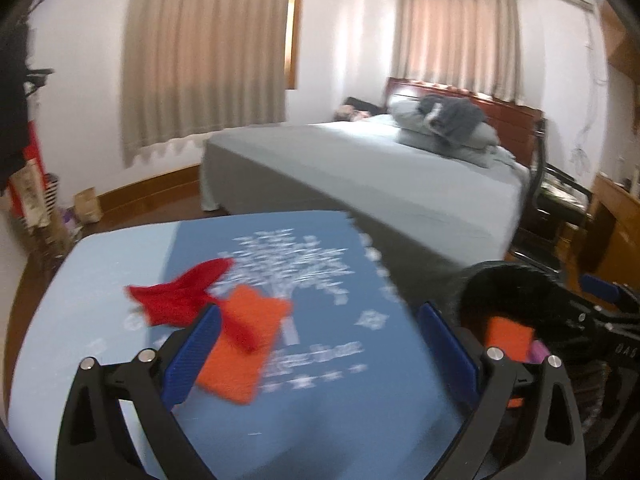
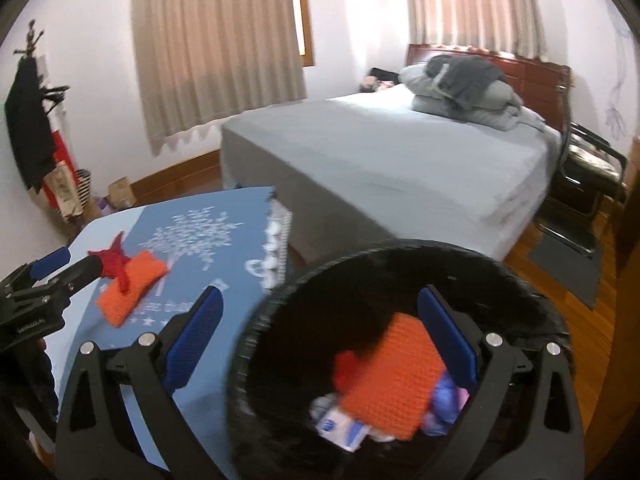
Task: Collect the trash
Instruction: 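Move both open tools back to the red cloth and orange sleeve, then grasp the second orange mesh sleeve with the right tool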
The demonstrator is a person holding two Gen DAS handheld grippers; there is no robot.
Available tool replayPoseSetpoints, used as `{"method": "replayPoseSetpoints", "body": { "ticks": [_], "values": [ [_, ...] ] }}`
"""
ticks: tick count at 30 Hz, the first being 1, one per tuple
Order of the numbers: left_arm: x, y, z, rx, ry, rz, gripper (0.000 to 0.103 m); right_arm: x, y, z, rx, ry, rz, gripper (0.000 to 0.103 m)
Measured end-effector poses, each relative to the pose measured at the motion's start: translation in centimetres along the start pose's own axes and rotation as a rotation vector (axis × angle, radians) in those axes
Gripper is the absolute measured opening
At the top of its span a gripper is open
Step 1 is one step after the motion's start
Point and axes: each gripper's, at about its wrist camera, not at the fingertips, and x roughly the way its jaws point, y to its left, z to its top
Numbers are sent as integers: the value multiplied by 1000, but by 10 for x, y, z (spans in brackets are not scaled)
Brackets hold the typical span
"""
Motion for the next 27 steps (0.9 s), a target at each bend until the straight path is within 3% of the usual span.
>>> {"method": "replayPoseSetpoints", "body": {
  "ticks": [9, 14, 27],
  "values": [
    [-3, 95, -24, -75, 24, 187, 97, 48, 90, 8, -76, 49, 128, 95],
    [0, 130, -38, -100, 47, 249, 97, 78, 139, 0, -119, 89, 170, 95],
    [-2, 178, -57, -168, 75, 298, 97, 121, 215, -25, -179, 208, 219, 95]
  ]
}}
